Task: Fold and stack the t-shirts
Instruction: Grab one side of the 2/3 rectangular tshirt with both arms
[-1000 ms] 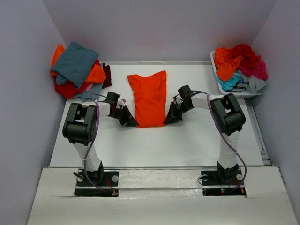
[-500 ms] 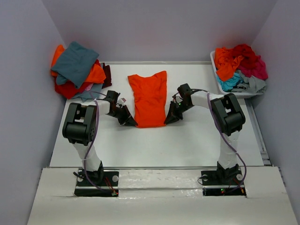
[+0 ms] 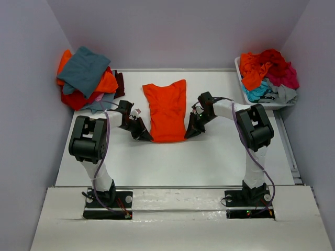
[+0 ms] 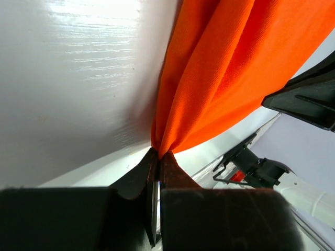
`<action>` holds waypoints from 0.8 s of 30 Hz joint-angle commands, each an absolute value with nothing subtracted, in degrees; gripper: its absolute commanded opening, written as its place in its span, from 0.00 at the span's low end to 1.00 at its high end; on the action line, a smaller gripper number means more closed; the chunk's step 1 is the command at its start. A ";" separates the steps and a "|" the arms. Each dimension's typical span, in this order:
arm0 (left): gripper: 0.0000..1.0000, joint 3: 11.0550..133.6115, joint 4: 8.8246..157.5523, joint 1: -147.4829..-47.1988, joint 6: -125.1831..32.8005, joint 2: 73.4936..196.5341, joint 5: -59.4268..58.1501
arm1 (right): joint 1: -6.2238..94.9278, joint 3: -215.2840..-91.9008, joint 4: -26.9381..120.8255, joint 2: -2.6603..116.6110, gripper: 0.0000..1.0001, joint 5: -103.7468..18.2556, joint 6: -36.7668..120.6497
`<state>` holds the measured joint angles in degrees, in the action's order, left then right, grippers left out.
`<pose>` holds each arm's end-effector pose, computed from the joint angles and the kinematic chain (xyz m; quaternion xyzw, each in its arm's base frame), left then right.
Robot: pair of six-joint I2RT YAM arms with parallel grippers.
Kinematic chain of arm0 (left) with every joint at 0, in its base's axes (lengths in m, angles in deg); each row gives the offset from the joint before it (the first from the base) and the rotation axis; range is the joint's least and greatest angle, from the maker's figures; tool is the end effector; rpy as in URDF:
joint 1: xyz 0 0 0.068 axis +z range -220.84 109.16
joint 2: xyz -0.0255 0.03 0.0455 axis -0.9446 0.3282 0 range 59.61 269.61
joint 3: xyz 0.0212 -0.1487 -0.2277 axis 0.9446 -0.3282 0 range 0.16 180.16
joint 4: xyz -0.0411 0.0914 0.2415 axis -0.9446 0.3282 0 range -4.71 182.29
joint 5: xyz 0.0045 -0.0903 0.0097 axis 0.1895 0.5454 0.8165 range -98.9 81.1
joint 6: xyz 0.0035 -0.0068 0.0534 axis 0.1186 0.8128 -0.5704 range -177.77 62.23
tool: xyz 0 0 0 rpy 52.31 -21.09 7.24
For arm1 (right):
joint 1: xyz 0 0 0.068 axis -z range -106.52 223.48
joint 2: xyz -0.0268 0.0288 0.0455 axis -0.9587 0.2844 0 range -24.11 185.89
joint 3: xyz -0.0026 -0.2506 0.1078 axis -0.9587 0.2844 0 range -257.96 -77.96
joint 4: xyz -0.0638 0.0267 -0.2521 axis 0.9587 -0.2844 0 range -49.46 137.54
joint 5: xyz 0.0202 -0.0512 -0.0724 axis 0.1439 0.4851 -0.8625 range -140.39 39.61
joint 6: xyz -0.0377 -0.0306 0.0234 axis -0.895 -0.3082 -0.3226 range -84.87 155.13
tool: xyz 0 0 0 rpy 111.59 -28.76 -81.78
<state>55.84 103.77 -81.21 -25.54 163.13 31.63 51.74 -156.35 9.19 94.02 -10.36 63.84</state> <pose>0.3215 -0.0823 0.1362 -0.1043 0.9150 -0.3858 0.0561 0.3558 0.1664 0.1368 -0.0214 -0.9350 -0.3495 0.0568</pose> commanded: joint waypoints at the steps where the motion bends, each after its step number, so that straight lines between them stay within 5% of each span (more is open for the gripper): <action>1: 0.06 57.56 107.70 -80.16 -28.15 160.16 29.86 | 52.12 -158.29 5.18 92.35 0.12 -13.73 60.70; 6: 0.10 57.82 108.58 -80.16 -29.03 160.51 30.12 | 52.12 -158.55 4.91 92.35 0.20 -12.95 60.00; 10: 0.37 57.64 109.02 -80.16 -29.64 160.33 29.60 | 52.12 -158.29 5.18 91.39 0.40 -12.86 59.56; 15: 0.66 57.64 108.76 -80.16 -29.91 160.77 30.12 | 52.12 -157.68 5.79 91.73 0.47 -11.72 59.47; 24: 0.76 57.65 107.01 -80.16 -30.79 162.70 29.95 | 52.12 -155.39 9.91 93.14 0.49 -9.44 61.75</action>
<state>56.83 107.38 -80.36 -28.82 162.52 31.46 52.05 -156.44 6.61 94.02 -11.56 60.56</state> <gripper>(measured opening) 0.757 0.492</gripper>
